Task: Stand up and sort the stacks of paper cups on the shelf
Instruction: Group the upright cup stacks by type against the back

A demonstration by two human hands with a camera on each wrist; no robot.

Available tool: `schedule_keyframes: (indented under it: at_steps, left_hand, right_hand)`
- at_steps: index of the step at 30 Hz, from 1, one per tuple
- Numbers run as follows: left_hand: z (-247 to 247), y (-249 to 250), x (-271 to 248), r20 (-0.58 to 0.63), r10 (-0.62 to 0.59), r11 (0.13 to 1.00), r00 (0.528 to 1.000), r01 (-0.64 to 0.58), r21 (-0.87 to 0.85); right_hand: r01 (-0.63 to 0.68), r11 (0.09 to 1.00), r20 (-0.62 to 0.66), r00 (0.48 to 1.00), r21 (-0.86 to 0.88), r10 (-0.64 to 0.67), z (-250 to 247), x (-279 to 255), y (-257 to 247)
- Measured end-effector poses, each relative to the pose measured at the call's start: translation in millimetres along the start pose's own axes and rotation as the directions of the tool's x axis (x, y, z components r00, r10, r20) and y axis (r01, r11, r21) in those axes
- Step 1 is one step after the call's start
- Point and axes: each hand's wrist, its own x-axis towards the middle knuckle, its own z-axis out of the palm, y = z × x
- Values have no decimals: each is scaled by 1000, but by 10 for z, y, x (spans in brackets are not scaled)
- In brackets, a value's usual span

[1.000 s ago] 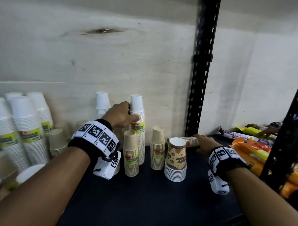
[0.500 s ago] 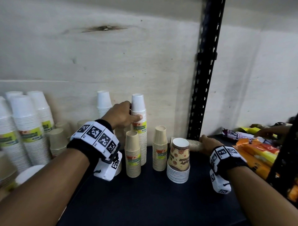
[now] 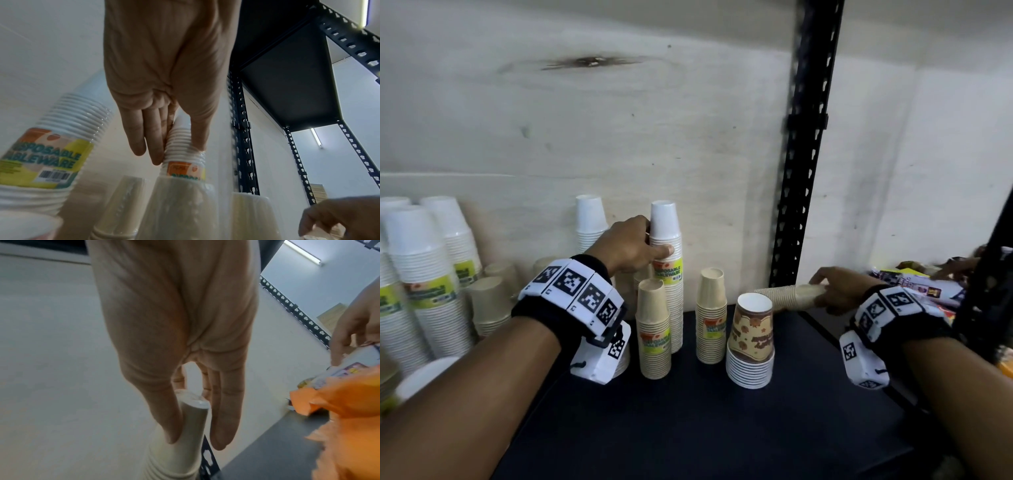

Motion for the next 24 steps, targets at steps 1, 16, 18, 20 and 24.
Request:
schedule_keyframes:
  at_steps: [1,16,18,20,24]
  left_hand:
    - [-2,5,0,1,1,1000,1000,-1,-2]
    - [-13,5,-2,3,-4,1000,1000,4,-11]
    - [-11,0,8,2,-3,1000,1000,3,-7]
    - [-8,-7,16,2,-2,1000,1000,2,-11]
    - [-2,-12,22,6,-3,1000,1000,3,-22]
  right_hand:
    - [21,999,-36,999,36,-19,-55,11,21]
    - [196,979,-142,972,54,-186,-380,-133,-352]
    - [208,977,-139,970,41,-201,-360,-134,-366]
    - [220,975,-140,967,43,-212,-345,-138,-373]
    - [241,970,-148,961,22,-236,-320,-140,-385]
